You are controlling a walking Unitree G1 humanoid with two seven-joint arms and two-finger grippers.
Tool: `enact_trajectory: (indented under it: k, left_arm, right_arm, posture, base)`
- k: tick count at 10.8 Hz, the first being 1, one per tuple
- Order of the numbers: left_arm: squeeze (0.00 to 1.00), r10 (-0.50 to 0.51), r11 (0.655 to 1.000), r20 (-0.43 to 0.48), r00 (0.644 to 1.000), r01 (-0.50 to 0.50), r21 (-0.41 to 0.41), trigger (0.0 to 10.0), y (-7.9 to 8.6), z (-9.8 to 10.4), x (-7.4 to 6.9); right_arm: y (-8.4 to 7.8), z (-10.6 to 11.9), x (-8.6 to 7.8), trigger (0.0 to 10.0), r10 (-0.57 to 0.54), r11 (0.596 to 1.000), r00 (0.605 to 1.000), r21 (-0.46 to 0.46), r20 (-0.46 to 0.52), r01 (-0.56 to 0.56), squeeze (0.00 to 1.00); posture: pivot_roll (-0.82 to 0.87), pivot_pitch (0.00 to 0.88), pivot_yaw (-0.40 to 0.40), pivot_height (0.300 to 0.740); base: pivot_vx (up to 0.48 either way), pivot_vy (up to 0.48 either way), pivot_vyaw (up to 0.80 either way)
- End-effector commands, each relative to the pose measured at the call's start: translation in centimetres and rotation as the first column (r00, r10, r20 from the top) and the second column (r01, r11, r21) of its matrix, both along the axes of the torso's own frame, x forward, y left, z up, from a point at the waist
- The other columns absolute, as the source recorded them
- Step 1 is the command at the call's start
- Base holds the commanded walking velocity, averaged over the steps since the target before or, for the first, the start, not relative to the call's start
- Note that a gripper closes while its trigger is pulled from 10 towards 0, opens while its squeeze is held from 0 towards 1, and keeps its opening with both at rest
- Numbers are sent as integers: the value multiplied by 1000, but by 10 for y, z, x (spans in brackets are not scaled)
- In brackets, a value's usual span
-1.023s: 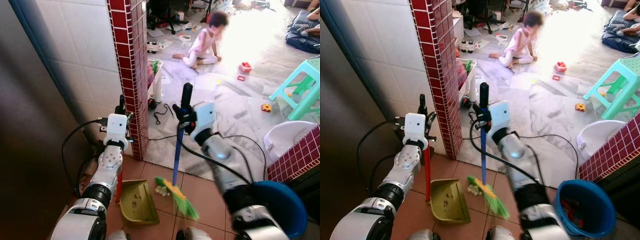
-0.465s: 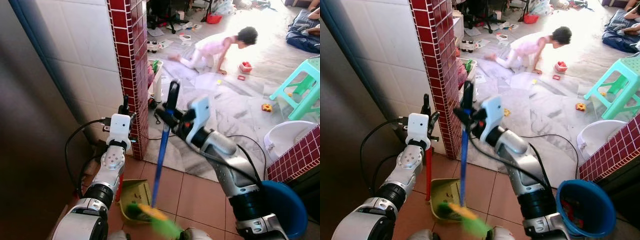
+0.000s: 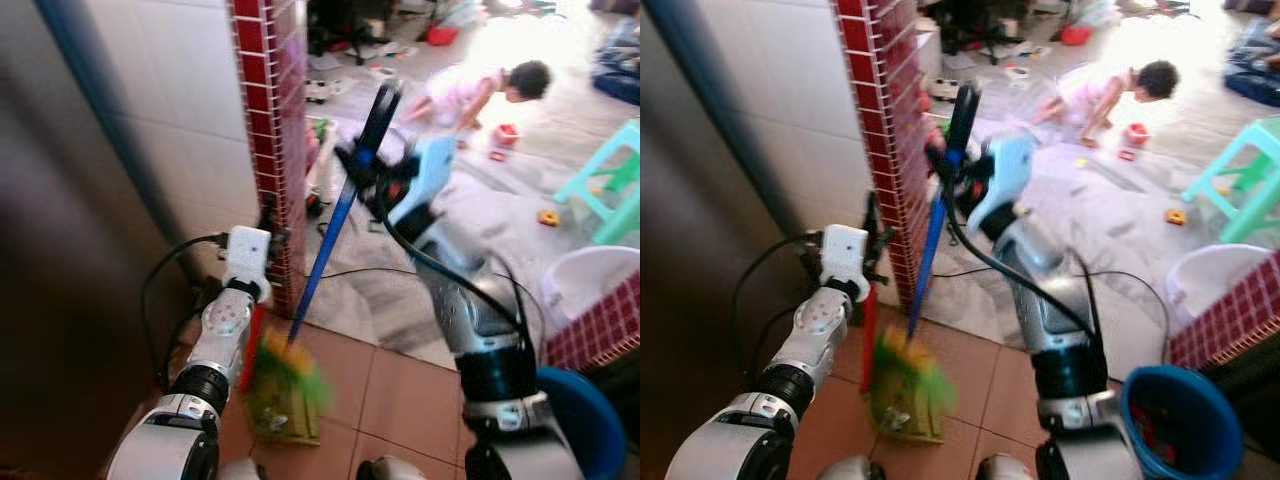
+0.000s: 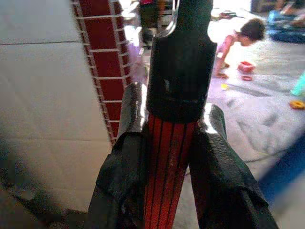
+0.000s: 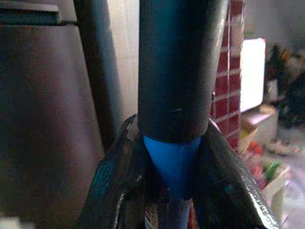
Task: Sweep floor
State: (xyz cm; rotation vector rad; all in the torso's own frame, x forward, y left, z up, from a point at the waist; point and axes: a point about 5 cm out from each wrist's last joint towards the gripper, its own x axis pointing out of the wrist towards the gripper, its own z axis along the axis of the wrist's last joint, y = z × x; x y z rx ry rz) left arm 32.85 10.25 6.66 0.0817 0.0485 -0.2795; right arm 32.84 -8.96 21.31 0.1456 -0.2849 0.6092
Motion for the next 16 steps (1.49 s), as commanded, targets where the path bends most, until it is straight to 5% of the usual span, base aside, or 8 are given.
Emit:
enact_trajectory:
  k: [1, 3, 5, 9, 11, 13, 16]
  left_arm:
    - [0, -64, 997, -26, 998, 63, -32, 10000, -14, 0, 0]
    - [0, -150, 985, -63, 987, 144, -94, 10000, -20, -2, -2]
    - [0, -240, 965, -85, 967, 228, -128, 10000, -30, -4, -6]
    - [0, -254, 961, -58, 966, 245, -131, 10000, -34, -1, -7]
    - [0, -237, 965, -37, 971, 231, -124, 10000, -31, 1, -6]
    - [0, -234, 966, -31, 972, 229, -119, 10000, -30, 3, -5]
    - [0, -174, 979, -17, 985, 171, -110, 10000, -18, 5, -2]
  right_arm:
    - [-10, 24, 2, 10000, -86, 996, 988, -7, 131, 88, 0]
    - [-33, 14, 11, 10000, -292, 943, 939, -110, 183, 315, 0]
    - [-49, -21, 12, 10000, -432, 864, 894, -229, 120, 448, 0]
    - [-53, -73, 3, 10000, -531, 813, 845, -315, -59, 489, 0]
    - [-50, -90, -1, 10000, -545, 826, 816, -287, -191, 485, 0]
    - [-45, -87, 4, 10000, -509, 858, 795, -124, -330, 498, 0]
    - [-46, -72, 9, 10000, -499, 858, 809, -43, -311, 512, 0]
  posture:
    - [-60, 19, 28, 740]
    - [-55, 18, 29, 740]
    - [-56, 21, 38, 740]
    - [-50, 10, 42, 740]
    - [-46, 3, 40, 740]
    - [-42, 0, 39, 740]
    - [-39, 0, 37, 740]
  base:
    - [0, 0, 0]
    - [0, 0, 0]
    - [0, 0, 0]
    - [0, 0, 0]
    - [0, 0, 0]
    - [0, 0, 0]
    - [0, 0, 0]
